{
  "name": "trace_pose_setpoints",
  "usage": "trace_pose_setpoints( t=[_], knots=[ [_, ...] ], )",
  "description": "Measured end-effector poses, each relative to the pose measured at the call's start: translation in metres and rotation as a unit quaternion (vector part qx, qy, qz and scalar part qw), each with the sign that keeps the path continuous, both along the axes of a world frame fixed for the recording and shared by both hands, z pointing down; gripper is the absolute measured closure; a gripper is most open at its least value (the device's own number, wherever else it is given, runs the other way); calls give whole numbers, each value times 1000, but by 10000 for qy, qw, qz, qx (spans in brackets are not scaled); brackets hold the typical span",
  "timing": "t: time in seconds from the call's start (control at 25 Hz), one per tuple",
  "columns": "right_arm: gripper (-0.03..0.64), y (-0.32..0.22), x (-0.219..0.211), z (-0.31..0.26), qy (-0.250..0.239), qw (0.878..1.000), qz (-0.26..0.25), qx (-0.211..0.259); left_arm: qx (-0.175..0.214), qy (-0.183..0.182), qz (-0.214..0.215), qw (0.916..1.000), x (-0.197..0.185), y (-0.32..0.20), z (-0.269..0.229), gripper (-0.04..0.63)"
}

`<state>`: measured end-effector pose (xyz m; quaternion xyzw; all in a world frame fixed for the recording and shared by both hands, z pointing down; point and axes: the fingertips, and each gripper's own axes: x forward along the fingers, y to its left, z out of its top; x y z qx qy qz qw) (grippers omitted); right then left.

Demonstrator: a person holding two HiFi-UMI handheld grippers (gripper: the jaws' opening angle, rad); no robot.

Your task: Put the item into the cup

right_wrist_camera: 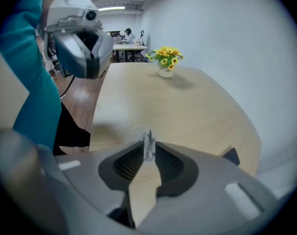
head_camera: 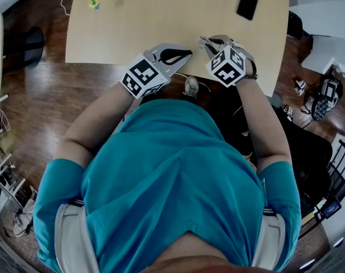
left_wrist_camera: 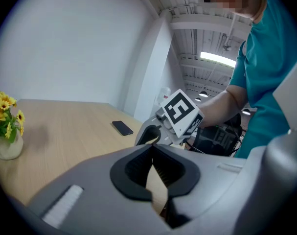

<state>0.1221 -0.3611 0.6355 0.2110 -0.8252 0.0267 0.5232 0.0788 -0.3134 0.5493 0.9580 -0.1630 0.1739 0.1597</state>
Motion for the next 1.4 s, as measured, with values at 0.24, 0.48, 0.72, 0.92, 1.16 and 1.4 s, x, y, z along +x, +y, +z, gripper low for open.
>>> trace_pose_setpoints(
  t=[0.24,0.48,0.72,0.92,1.16,1.4],
  knots=[
    [538,-5,-4,-23,-59,9998,54,186,61,85,-100,9999,-15,3,-11,591],
    [539,9,-10,-81,-1261,9888,674,419,311,338,-181,9988,-42,10,-42,591],
    [592,57,-23,-180,-3286,9249,1711,858,612,859,8,9944,-103,34,-98,591],
    [607,126,-37,-245,-4341,8641,2142,1378,600,1156,96,9914,-143,64,-132,591],
    [607,223,-23,-293,-4583,8467,1851,1970,1013,1412,154,9847,-128,134,-180,591],
    [607,336,16,-295,-4651,8468,1483,2112,1270,1381,-174,9821,-93,244,-190,591]
  ],
)
